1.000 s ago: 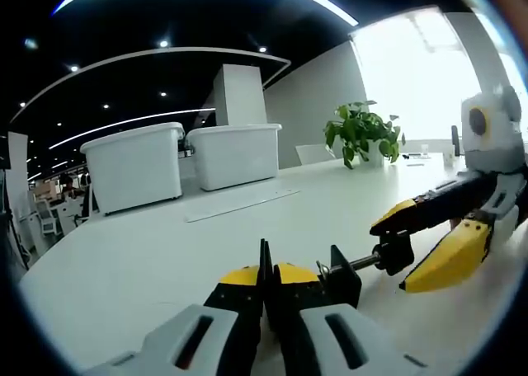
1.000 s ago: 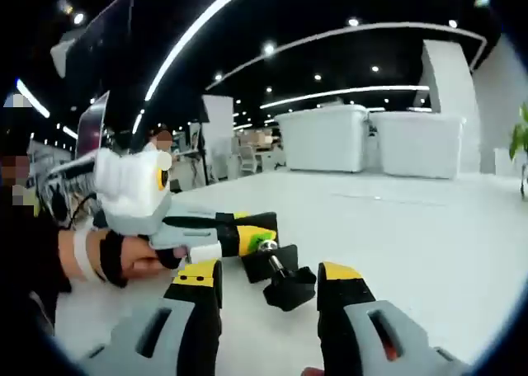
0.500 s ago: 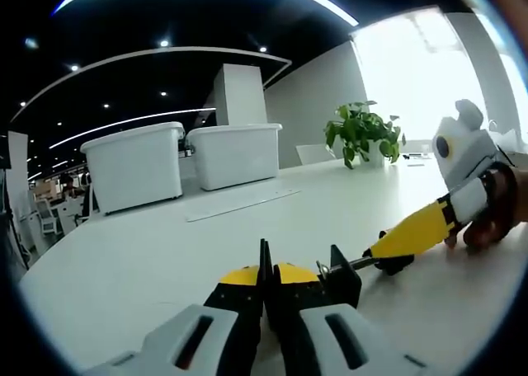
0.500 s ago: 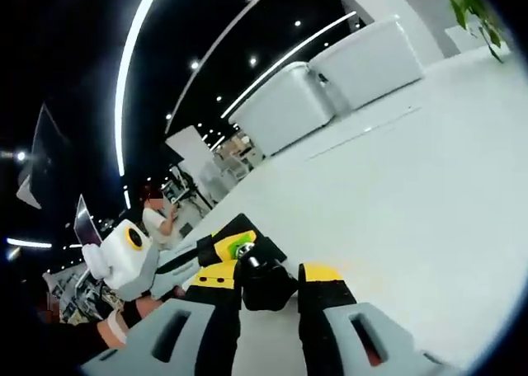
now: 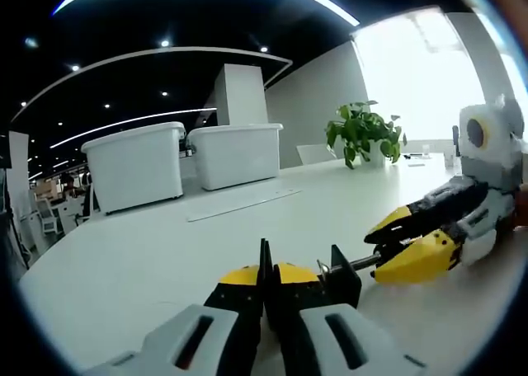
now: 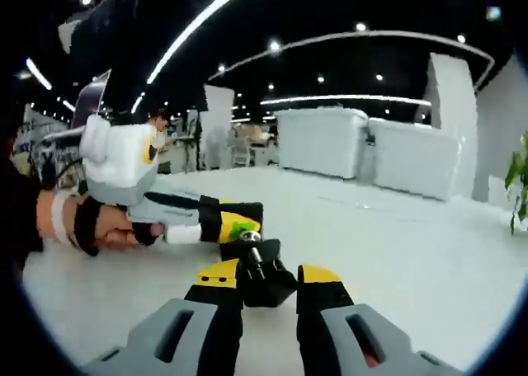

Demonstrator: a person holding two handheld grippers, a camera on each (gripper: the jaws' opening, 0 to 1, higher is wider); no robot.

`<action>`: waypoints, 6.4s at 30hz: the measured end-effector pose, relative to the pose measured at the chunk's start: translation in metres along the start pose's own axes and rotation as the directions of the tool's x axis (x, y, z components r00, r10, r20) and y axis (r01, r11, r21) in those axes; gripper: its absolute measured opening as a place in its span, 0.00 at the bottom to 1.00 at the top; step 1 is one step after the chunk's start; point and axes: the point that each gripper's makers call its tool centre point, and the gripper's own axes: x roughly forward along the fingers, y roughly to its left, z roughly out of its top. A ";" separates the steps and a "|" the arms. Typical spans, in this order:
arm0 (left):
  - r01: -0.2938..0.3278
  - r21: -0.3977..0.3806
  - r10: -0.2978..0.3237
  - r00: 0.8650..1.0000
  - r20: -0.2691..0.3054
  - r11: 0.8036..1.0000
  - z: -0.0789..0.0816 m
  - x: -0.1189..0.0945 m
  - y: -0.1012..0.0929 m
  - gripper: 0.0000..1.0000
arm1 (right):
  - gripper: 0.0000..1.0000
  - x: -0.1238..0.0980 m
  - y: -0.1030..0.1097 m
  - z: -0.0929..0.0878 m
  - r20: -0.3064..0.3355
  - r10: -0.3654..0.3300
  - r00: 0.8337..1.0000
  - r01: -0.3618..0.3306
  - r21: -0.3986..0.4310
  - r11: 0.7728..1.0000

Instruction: Clamp the fixed fixture on the desktop, loosen the retaining clip, secure it to the edge of the desk, and tighten the retaining clip.

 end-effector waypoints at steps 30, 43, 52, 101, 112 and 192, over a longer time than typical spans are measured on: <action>-0.003 -0.003 0.003 1.000 -0.006 1.000 0.000 -0.001 0.000 0.05 | 0.30 -0.003 0.012 0.007 0.029 -0.046 0.999 0.054 -0.445 0.894; -0.003 0.000 0.003 1.000 -0.005 1.000 0.000 0.000 0.001 0.05 | 0.44 -0.002 -0.016 -0.007 -0.004 0.062 0.998 -0.055 0.402 0.914; -0.003 0.001 0.003 1.000 -0.004 1.000 0.000 0.000 0.001 0.05 | 0.26 0.005 -0.011 -0.017 -0.034 0.131 0.991 -0.077 0.652 0.755; -0.010 -0.002 0.010 1.000 -0.006 1.000 0.000 -0.002 0.001 0.05 | 0.23 0.004 0.001 0.003 0.038 -0.058 0.998 0.069 -0.412 0.908; -0.011 -0.001 0.011 1.000 -0.007 1.000 -0.001 -0.002 0.002 0.05 | 0.30 0.002 -0.003 -0.001 -0.032 -0.010 0.999 0.003 -0.212 0.977; -0.017 0.019 0.018 1.000 -0.010 1.000 0.000 -0.002 0.001 0.06 | 0.26 0.012 -0.009 -0.013 -0.005 0.194 0.981 -0.146 0.638 0.756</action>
